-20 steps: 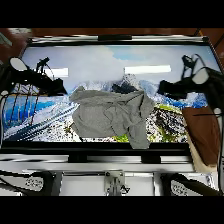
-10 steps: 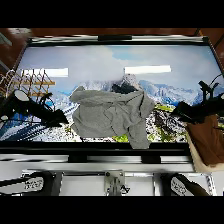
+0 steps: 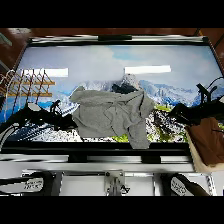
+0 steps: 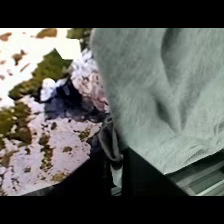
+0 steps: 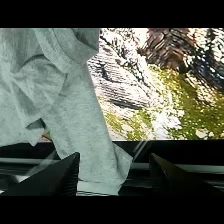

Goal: Fold the shirts.

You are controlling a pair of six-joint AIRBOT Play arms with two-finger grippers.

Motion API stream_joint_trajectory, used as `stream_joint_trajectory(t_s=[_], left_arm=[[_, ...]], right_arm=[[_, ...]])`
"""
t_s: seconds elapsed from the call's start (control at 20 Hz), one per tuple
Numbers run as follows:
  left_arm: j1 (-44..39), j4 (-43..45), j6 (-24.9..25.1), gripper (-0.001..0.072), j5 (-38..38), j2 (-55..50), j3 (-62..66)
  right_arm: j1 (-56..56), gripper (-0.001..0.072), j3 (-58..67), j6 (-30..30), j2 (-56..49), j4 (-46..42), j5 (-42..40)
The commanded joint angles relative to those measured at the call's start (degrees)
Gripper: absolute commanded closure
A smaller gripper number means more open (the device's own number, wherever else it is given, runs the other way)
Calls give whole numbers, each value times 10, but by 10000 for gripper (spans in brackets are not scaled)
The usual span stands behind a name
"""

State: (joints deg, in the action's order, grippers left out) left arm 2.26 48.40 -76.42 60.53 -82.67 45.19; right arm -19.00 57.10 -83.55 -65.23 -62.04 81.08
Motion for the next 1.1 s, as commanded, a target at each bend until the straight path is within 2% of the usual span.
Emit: stream_joint_trajectory(t_s=[0.0,0.15,0.35,0.45,0.6,0.75,0.85,0.9,0.95,1.0,1.05], left_arm=[[-14,-19,11,676,-13,-5,-2],[2,-15,40,677,23,11,3],[35,-8,40,677,42,75,3],[38,-8,40,677,43,102,3],[37,-9,40,677,45,114,3],[37,-9,40,677,47,114,3],[37,-9,40,677,47,114,3],[37,-9,40,677,47,115,3],[37,-9,41,677,46,116,3],[37,-9,47,676,46,117,4],[37,-9,53,677,47,118,8]], right_arm=[[1,48,-5,2,-4,-5,17],[48,48,-55,9,-23,-12,2],[152,49,-103,16,-81,-6,-63],[180,49,-103,25,-117,35,-96],[190,50,-103,40,-156,101,-131],[190,51,-103,38,-175,107,-143],[190,81,-103,32,-184,119,-152],[190,138,-103,35,-188,132,-154],[190,313,-103,40,-189,146,-158],[190,440,-103,47,-189,164,-161],[190,468,-103,62,-189,184,-162]])
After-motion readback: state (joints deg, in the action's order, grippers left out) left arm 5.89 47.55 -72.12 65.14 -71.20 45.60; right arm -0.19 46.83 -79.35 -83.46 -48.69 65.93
